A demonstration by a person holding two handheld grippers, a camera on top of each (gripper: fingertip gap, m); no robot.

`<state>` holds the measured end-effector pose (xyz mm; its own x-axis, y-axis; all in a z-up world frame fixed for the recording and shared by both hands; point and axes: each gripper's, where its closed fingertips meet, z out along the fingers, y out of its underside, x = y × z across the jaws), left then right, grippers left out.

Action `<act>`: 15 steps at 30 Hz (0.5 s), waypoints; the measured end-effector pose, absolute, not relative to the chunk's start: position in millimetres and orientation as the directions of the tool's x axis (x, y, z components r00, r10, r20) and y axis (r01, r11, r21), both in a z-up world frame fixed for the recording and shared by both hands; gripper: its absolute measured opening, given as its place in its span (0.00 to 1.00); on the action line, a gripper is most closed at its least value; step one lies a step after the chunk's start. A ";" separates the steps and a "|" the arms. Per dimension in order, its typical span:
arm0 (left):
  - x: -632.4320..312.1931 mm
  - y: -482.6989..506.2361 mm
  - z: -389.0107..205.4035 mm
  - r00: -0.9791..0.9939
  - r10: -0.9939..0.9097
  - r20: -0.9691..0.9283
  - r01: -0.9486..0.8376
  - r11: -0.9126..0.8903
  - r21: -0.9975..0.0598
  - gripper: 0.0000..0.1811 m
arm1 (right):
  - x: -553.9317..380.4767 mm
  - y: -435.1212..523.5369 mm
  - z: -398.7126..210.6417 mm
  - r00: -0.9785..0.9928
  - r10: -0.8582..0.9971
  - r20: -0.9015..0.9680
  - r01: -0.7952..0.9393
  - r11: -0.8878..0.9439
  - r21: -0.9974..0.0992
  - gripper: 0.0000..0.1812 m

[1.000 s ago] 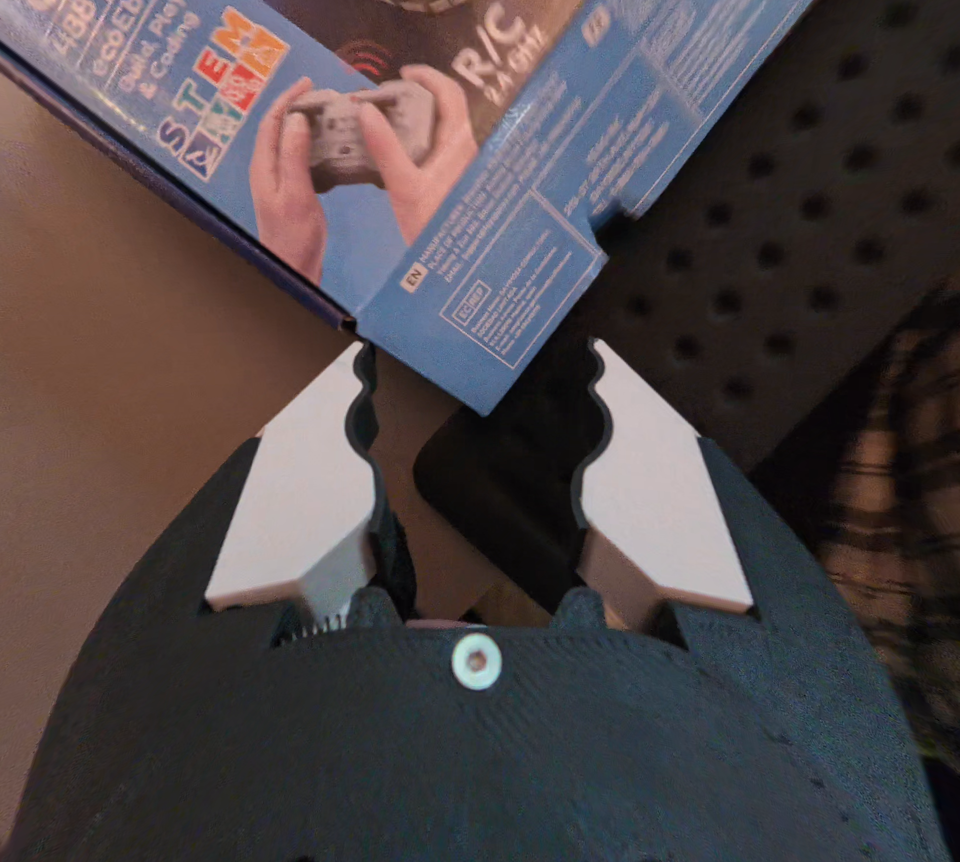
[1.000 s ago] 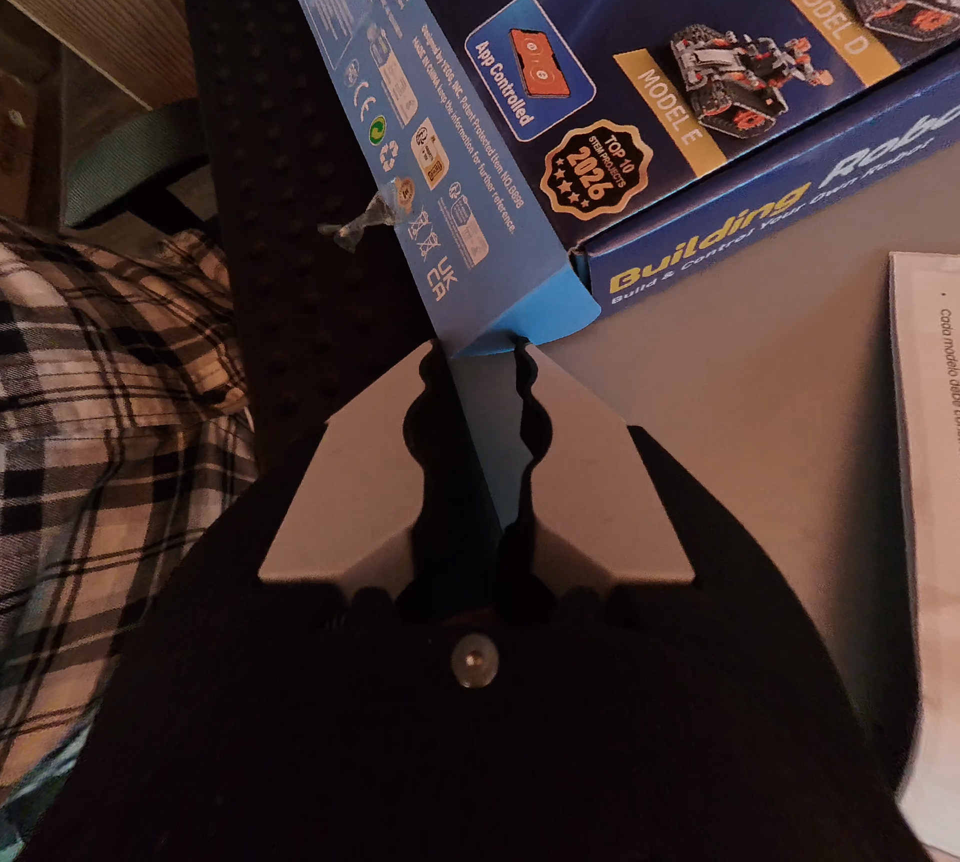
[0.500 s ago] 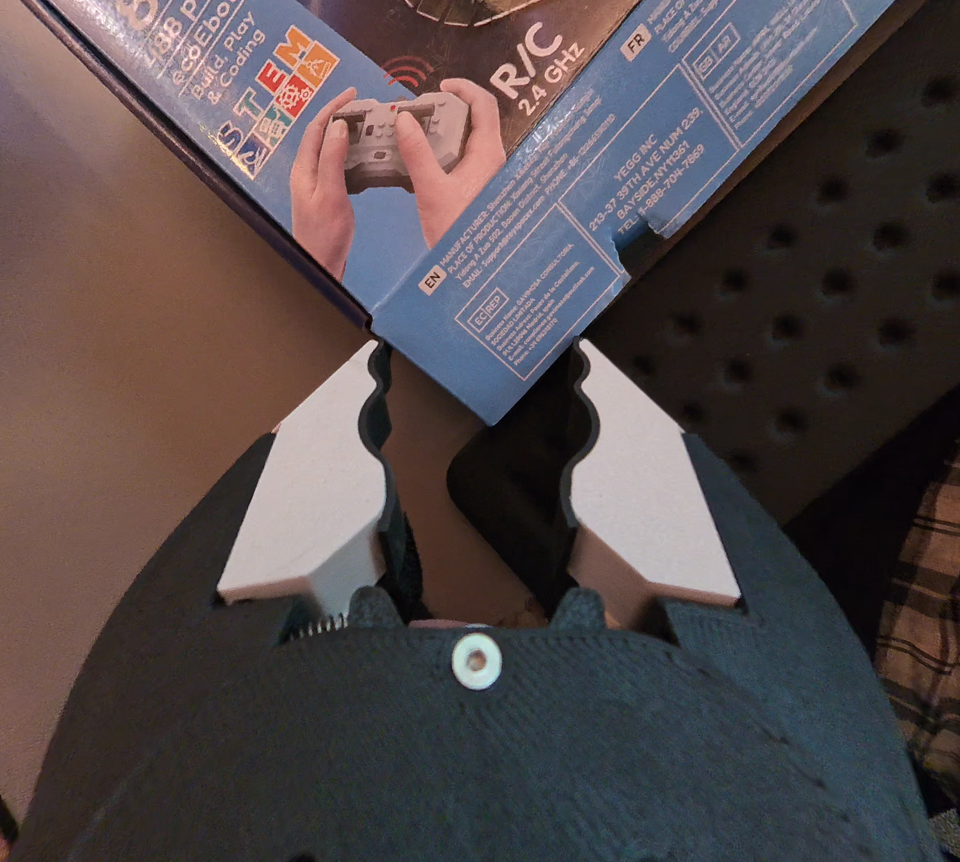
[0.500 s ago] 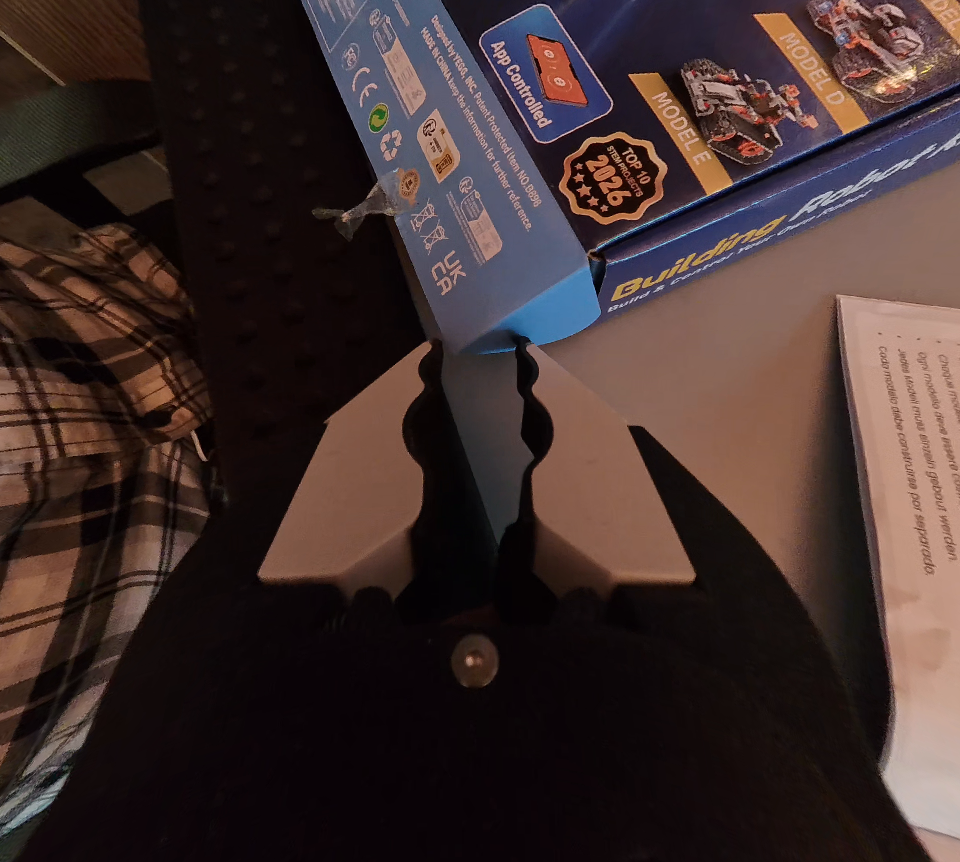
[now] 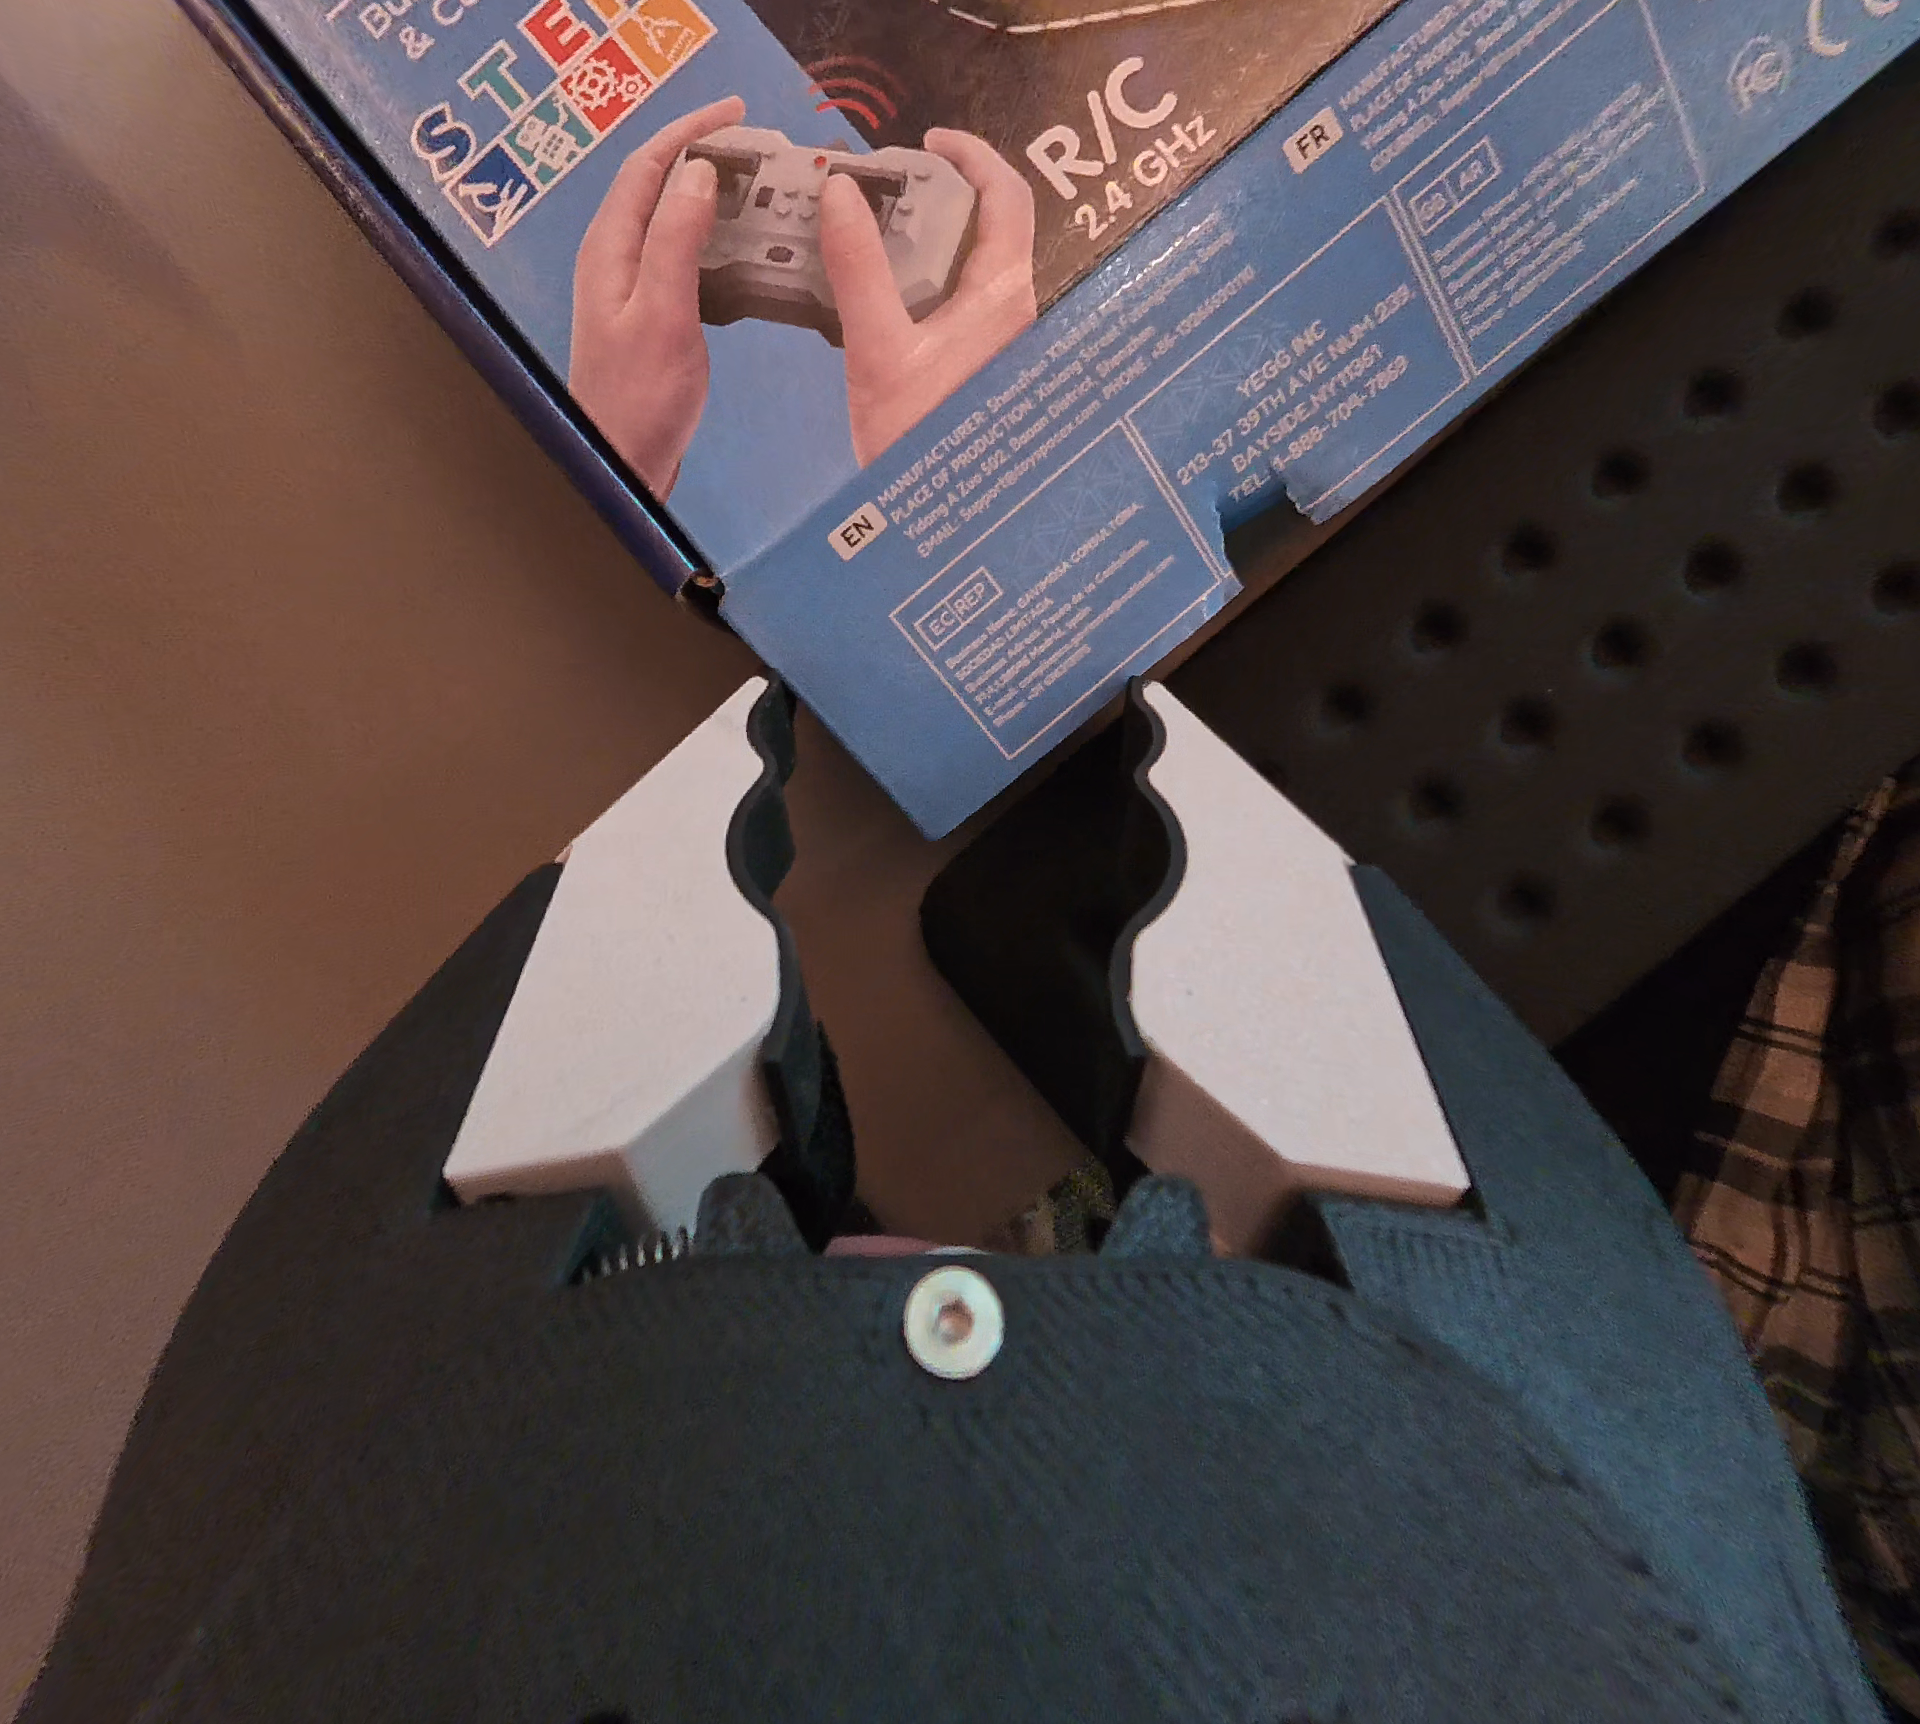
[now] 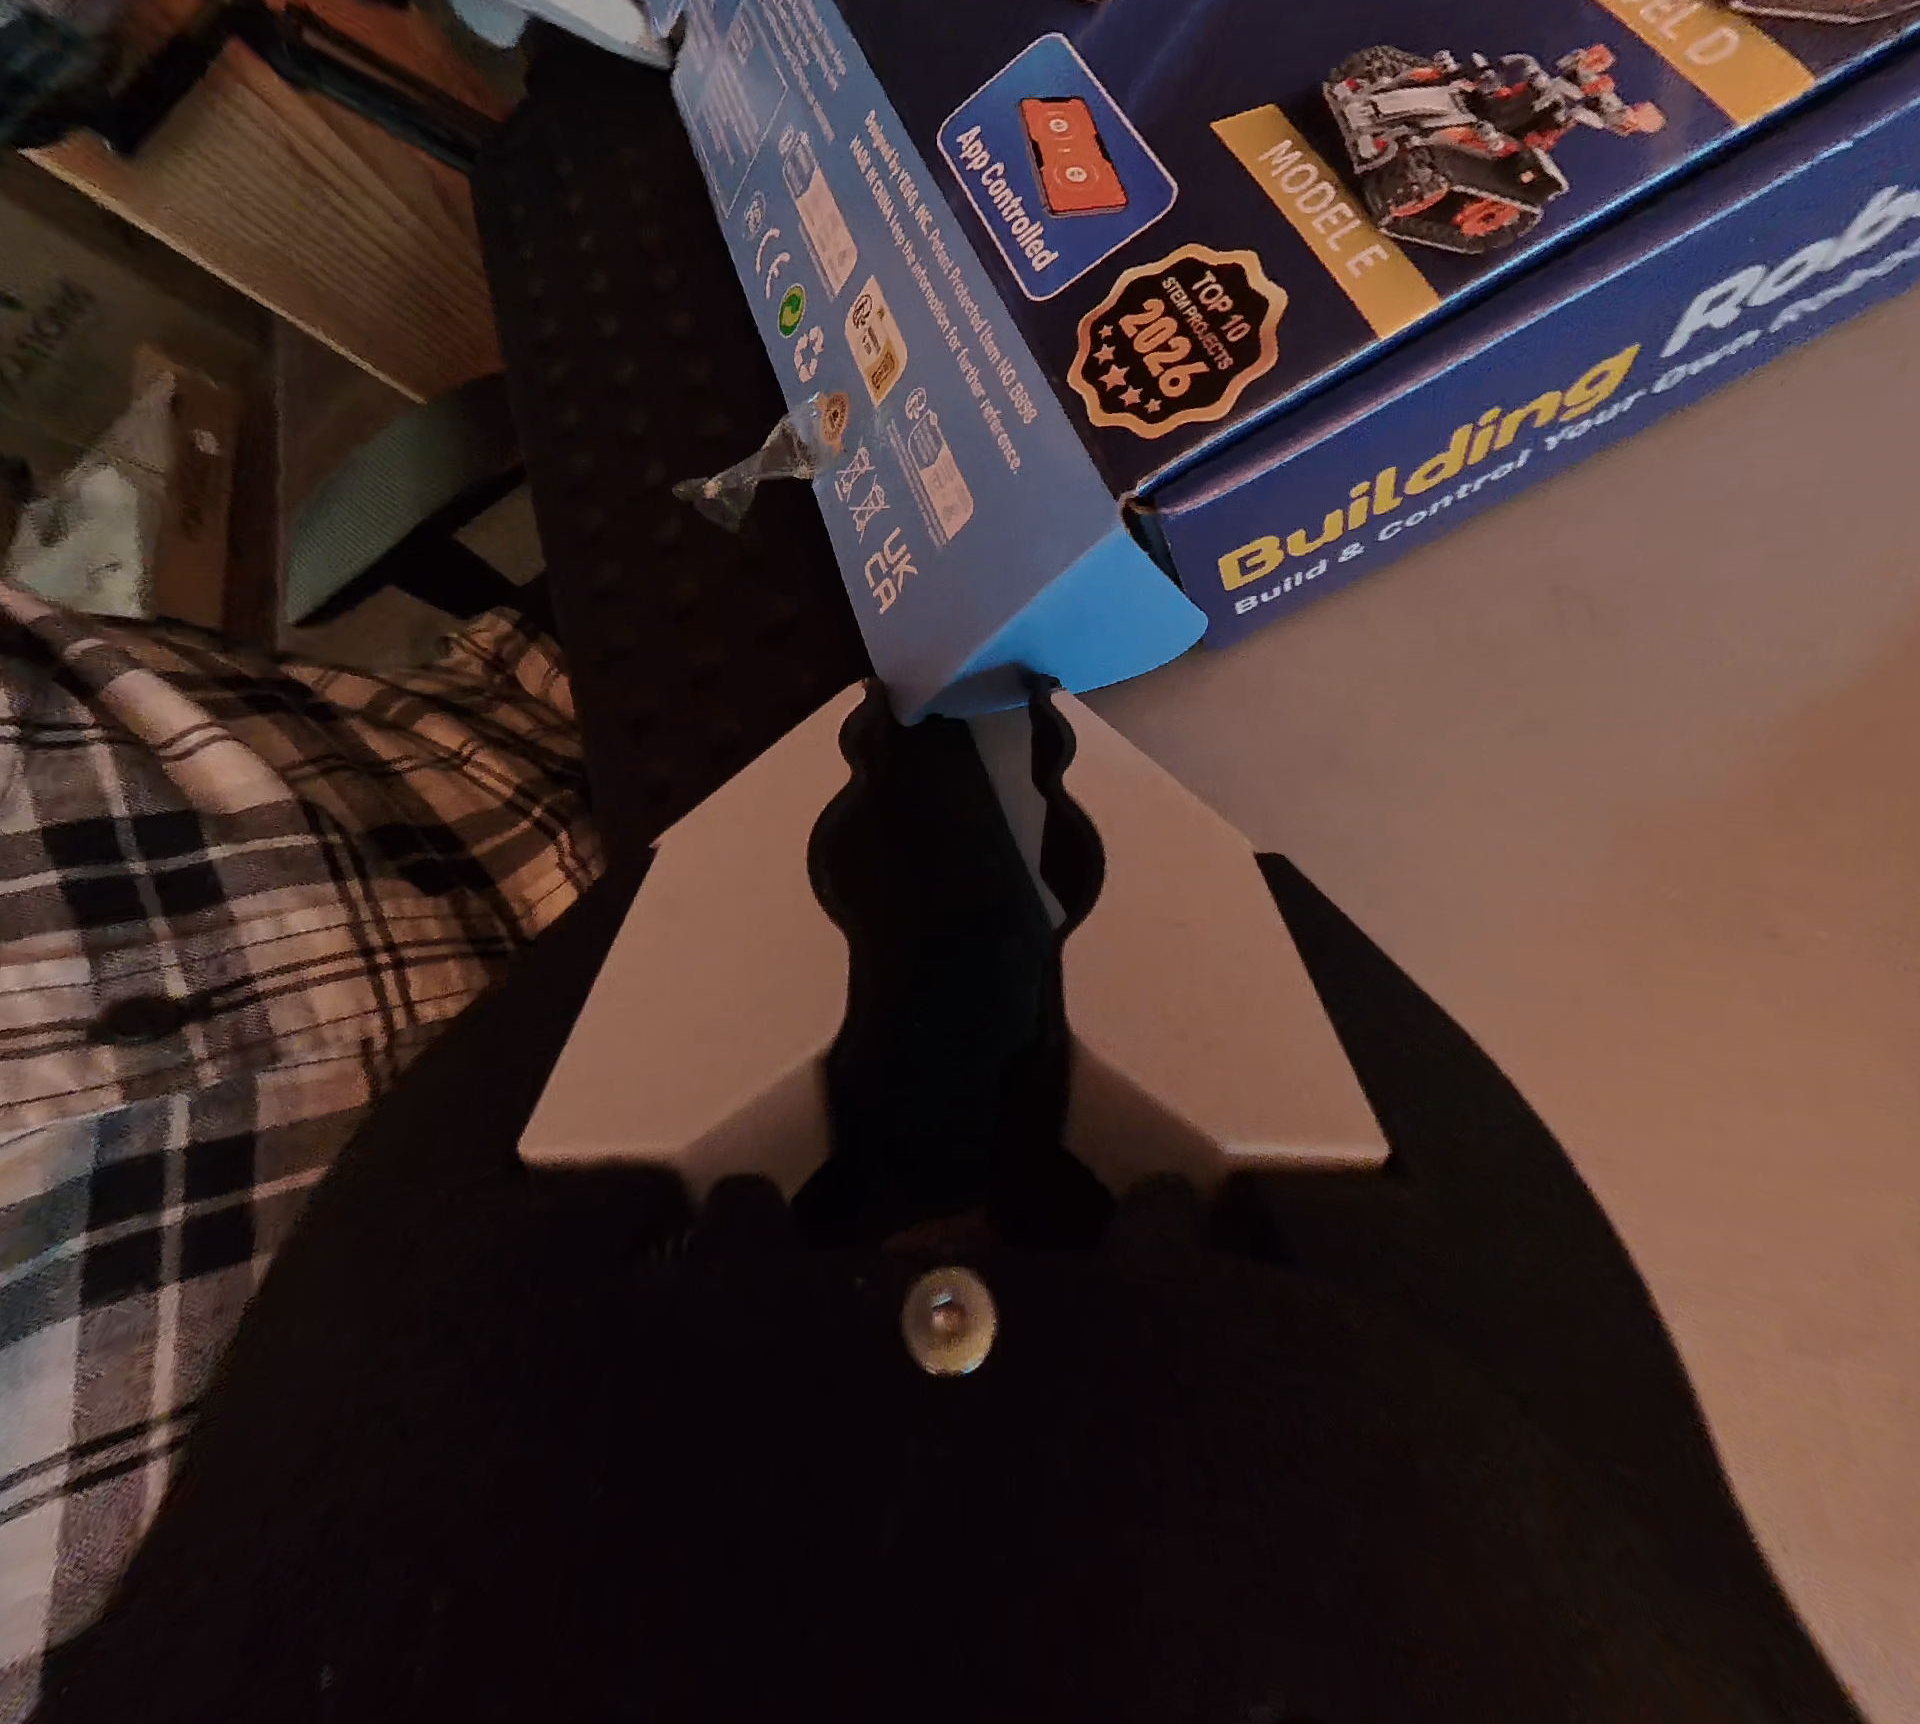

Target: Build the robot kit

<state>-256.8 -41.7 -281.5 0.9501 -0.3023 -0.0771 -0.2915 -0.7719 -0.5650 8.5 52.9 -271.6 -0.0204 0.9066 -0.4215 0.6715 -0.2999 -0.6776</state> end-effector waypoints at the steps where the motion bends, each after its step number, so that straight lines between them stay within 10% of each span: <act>1: -257.5 -41.2 -282.1 0.947 -0.310 -0.088 -0.305 -0.774 -0.555 0.33 | 8.5 51.6 -271.8 -0.024 0.906 -0.422 0.675 -0.297 -0.676 0.14; 15: -259.0 -40.3 -281.0 0.939 -0.338 -0.063 -0.316 -0.777 -0.544 0.32 | 3.1 50.7 -268.3 -0.040 0.917 -0.397 0.666 -0.272 -0.694 0.13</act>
